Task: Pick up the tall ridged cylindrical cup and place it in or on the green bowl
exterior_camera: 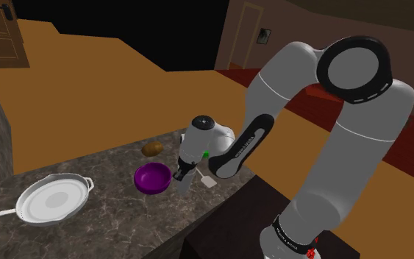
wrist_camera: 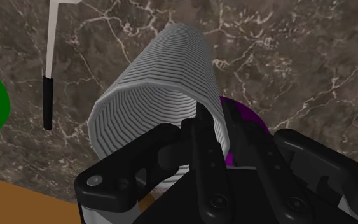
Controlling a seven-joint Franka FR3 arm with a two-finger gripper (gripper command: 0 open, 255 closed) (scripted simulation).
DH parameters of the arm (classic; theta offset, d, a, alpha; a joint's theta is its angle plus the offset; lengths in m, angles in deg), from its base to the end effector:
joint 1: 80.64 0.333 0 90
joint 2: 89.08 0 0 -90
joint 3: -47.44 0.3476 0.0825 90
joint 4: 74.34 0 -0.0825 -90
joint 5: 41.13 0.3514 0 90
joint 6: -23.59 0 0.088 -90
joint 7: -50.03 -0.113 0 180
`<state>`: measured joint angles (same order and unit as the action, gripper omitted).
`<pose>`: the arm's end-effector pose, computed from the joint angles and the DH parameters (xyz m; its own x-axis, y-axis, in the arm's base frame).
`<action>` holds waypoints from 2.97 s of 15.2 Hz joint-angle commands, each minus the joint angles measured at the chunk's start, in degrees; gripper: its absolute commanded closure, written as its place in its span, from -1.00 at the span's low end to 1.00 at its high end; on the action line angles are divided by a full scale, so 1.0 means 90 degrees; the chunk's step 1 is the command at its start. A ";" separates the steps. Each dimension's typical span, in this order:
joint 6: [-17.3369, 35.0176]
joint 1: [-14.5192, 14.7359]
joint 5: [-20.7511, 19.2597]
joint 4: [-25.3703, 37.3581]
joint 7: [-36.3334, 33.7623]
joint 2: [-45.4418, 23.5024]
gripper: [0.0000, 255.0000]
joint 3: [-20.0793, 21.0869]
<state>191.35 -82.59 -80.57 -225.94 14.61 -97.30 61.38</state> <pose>0.4023 0.1272 0.2624 0.9501 0.2526 0.1830 0.2357 -0.9657 0.1090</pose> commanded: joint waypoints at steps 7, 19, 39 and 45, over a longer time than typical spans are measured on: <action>-0.0528 -0.0226 0.1888 -0.0221 0.1514 0.0897 1.00 0.0568; -0.1644 0.0167 0.3508 -0.0158 0.2807 0.2084 1.00 0.0466; -0.2385 -0.1114 0.4103 0.2358 0.6448 0.0496 1.00 -0.1363; -0.2868 -0.1514 0.4385 0.3646 0.7301 -0.0299 1.00 -0.1602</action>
<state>166.33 -95.62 -41.50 -194.88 79.07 -99.04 47.26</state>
